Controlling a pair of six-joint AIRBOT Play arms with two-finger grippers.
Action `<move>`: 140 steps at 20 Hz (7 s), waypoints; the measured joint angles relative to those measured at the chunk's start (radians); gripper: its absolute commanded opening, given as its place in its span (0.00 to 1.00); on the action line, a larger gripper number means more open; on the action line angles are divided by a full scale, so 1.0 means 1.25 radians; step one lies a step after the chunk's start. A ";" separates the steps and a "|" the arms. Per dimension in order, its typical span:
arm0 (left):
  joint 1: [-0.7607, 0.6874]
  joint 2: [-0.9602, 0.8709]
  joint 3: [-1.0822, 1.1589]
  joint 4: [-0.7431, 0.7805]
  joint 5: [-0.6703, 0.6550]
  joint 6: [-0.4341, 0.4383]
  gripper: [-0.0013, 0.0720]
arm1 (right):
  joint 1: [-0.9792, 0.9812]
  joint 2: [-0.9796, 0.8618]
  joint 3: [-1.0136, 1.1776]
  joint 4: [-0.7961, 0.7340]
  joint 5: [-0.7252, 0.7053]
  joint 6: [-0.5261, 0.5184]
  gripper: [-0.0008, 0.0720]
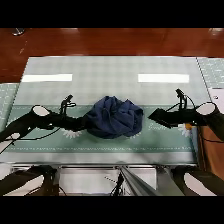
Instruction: Fold the shirts.
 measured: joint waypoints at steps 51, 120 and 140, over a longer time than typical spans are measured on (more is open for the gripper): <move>0.156 0.493 0.931 0.559 -0.424 -0.342 0.05 | 0.139 0.389 1.014 -0.423 0.460 0.157 0.05; 0.070 -0.092 0.183 -0.179 -0.048 0.075 0.05 | -0.171 -0.362 0.346 -0.024 0.043 0.020 0.17; 0.276 0.120 1.162 -0.011 -0.182 -0.147 0.05 | -0.110 0.023 1.213 -0.154 0.230 0.060 0.05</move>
